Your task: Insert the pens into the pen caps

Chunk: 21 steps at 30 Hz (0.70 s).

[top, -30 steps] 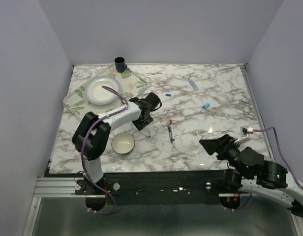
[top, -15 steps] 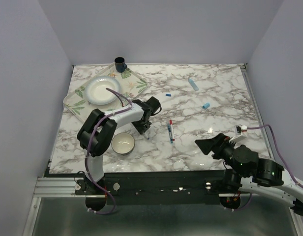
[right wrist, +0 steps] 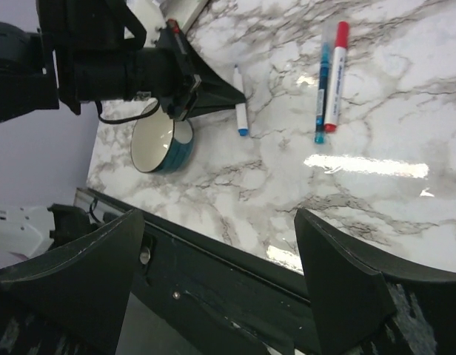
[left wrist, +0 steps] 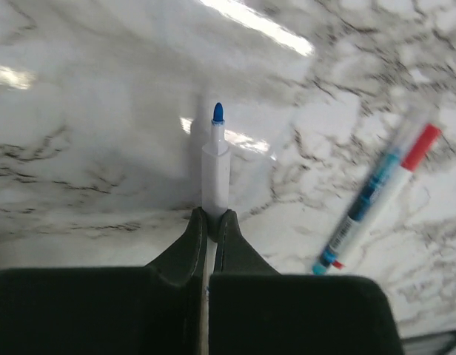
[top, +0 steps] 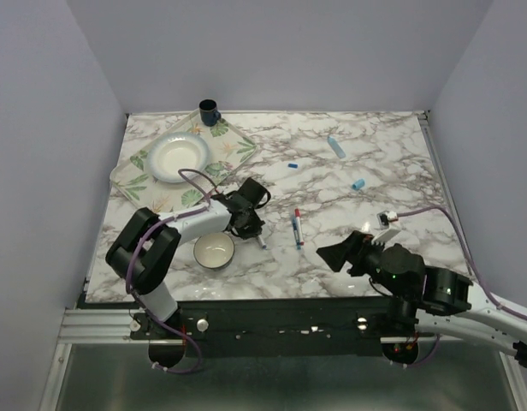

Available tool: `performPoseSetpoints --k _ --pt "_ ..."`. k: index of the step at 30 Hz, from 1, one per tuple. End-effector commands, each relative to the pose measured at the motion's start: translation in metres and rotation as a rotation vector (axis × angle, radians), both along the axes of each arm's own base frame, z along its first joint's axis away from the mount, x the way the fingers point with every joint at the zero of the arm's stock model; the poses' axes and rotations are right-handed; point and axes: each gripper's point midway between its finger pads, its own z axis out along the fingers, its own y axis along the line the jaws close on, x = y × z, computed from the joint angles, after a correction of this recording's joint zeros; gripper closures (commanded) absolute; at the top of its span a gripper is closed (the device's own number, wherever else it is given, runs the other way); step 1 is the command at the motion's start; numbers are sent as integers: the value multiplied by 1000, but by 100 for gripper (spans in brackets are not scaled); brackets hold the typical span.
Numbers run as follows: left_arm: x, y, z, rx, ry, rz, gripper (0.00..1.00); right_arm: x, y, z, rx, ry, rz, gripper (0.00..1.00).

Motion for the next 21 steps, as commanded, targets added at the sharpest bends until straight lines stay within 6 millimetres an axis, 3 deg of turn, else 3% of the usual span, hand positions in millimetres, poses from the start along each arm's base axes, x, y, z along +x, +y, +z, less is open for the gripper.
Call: performPoseSetpoints --k 1,5,7,8,11,15,21 --pt "7 -70 79 -382 -254 -280 100 -7 47 13 -36 -95 216 11" --pt "-12 -88 144 -567 -431 -413 100 -10 70 26 -72 -119 328 19" --pt "-24 -92 161 -609 -491 -461 100 -4 76 23 -90 -105 348 23" --pt "-30 -91 181 -645 -542 -481 100 -10 83 26 -72 -98 404 25" --pt "-49 -94 214 -759 -624 -548 100 -9 90 35 -24 -126 472 27" --pt "-72 -97 241 -884 -680 -612 100 -7 96 63 27 -204 508 30" --pt "-89 -93 260 -966 -748 -659 100 3 95 72 32 -209 452 36"
